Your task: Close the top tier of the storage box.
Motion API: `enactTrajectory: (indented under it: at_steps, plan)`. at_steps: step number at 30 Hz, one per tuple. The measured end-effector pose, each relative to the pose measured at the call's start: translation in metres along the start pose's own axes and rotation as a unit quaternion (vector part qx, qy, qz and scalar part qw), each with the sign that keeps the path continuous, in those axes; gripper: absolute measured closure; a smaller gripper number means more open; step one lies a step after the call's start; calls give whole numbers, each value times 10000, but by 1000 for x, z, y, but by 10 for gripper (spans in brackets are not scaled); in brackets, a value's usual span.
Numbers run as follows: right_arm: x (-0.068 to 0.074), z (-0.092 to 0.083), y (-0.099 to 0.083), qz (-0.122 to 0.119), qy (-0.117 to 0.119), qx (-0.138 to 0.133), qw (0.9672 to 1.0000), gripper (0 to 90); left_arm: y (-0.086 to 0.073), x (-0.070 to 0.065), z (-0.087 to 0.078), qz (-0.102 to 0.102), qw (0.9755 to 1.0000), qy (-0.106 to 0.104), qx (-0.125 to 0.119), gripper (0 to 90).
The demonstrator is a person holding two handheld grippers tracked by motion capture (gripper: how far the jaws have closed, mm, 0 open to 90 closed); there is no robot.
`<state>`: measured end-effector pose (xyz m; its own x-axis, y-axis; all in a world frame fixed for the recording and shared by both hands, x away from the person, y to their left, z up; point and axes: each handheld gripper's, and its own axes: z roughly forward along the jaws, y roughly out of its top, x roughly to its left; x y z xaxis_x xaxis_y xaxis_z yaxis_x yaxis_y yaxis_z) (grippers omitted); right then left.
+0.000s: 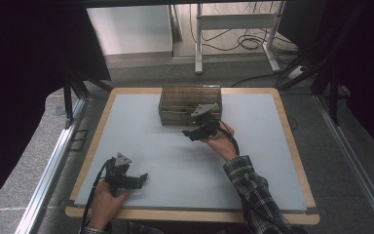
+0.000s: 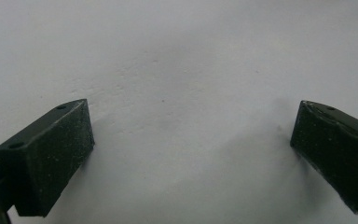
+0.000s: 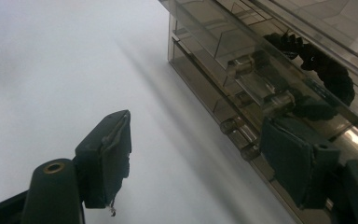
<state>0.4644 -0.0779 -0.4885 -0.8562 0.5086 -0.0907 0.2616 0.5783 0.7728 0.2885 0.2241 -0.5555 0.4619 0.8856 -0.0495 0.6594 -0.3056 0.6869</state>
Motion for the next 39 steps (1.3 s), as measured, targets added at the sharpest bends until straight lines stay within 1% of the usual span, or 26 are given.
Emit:
enactTrajectory:
  at_steps: [3, 8, 11, 13, 30, 33, 37, 39]
  plan:
    - [-2, 1, 0, -30, -8, -5, 10000, 253, 0, 0, 0, -2, 10000, 0, -1, 0]
    - [-3, 2, 1, -2, -27, -7, 10000, 254, 0, 0, 0, -1, 10000, -1, -1, 0]
    - [-5, 4, 1, -43, -45, 0, 10000, 253, 0, 0, 0, 0, 10000, 0, -1, 0]
    - [-5, 5, 2, 0, -52, 7, 10000, 253, 0, 0, 0, -2, 10000, -1, -1, 0]
    - [-13, 7, 4, -4, -158, -11, 9999, 255, 0, 0, 0, 15, 10000, 0, 13, 0]
    - [-13, 8, 3, -50, -156, -7, 9999, 252, 0, 0, 0, 14, 10000, -2, 13, 0]
    - [-12, 8, 3, -21, -157, 9, 9999, 252, 0, 0, 0, 16, 10000, 0, 15, 0]
    - [-12, 9, 3, -13, -159, 57, 9999, 250, 0, 0, 0, 15, 10000, 0, 13, 0]
